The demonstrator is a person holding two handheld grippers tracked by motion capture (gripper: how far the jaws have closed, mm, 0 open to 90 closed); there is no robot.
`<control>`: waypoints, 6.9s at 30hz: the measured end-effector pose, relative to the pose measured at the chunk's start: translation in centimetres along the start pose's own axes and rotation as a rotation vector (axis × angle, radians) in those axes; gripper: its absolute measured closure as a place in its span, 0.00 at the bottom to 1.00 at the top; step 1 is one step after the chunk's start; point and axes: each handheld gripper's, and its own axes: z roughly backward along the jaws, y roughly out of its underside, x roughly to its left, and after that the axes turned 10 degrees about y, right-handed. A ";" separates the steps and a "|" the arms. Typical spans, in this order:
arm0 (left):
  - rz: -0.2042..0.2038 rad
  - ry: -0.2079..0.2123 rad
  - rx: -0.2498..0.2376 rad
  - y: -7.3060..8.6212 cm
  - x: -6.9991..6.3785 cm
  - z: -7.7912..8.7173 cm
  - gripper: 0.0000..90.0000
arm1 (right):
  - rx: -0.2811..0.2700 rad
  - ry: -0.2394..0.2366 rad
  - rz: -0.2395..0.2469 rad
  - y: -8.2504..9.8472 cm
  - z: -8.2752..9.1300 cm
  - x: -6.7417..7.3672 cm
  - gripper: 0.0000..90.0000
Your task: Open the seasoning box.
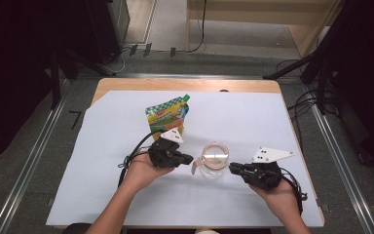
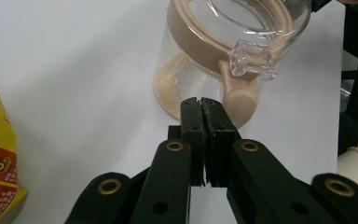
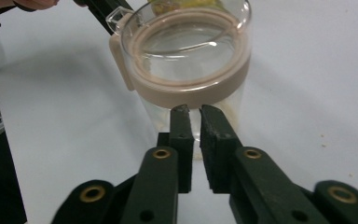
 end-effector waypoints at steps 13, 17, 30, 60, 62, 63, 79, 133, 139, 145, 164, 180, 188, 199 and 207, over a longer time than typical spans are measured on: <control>0.011 0.000 -0.001 -0.1 0.0 -0.9 0.99 | 0.000 -0.035 0.036 0.1 -0.6 1.5 1.00; 0.013 0.003 0.003 0.0 -0.1 -0.9 0.99 | 0.007 -0.033 0.046 0.1 -1.0 1.8 1.00; 0.012 0.006 0.004 0.1 -0.2 -1.2 1.00 | 0.016 -0.043 0.052 0.2 -1.3 1.7 1.00; -0.019 0.092 0.001 -0.9 -2.8 -4.2 1.00 | 0.018 0.026 -0.018 0.5 -1.2 0.0 1.00; -0.018 0.101 -0.004 -0.9 -2.9 -4.4 1.00 | 0.020 0.032 -0.029 0.5 -1.2 -0.2 1.00; -0.014 0.102 -0.010 -0.9 -2.9 -4.5 1.00 | 0.019 0.035 -0.034 0.5 -1.2 -0.2 1.00; 0.012 0.107 -0.044 -0.6 -1.9 -3.1 0.97 | 0.024 0.050 -0.036 0.7 0.1 0.8 1.00; 0.021 -0.002 -0.077 0.5 -0.3 -0.5 0.50 | 0.055 0.029 -0.027 1.0 -3.1 5.0 1.00; 0.019 -0.004 -0.072 0.5 -0.3 -0.7 0.50 | 0.064 0.053 -0.046 1.4 -2.2 4.0 1.00; 0.020 -0.001 -0.072 0.4 -0.3 -0.8 0.50 | 0.068 0.075 -0.069 1.8 -1.4 2.6 1.00; 0.017 0.005 -0.065 0.4 -0.2 -1.0 0.50 | 0.089 0.126 -0.121 2.0 -0.4 -1.8 1.00; 0.019 0.005 -0.059 0.4 -0.2 -1.1 0.50 | 0.071 0.186 -0.188 2.1 0.8 -4.5 1.00; 0.019 0.006 -0.060 0.4 -0.2 -1.1 0.50 | 0.068 0.222 -0.205 2.4 2.1 -4.9 1.00; 0.013 0.009 -0.047 0.3 -0.2 -1.6 0.50 | 0.082 0.282 -0.251 2.4 0.9 -5.8 1.00; 0.004 0.023 -0.055 0.1 -0.4 -2.0 0.48 | 0.066 0.352 -0.260 2.3 0.0 -5.3 1.00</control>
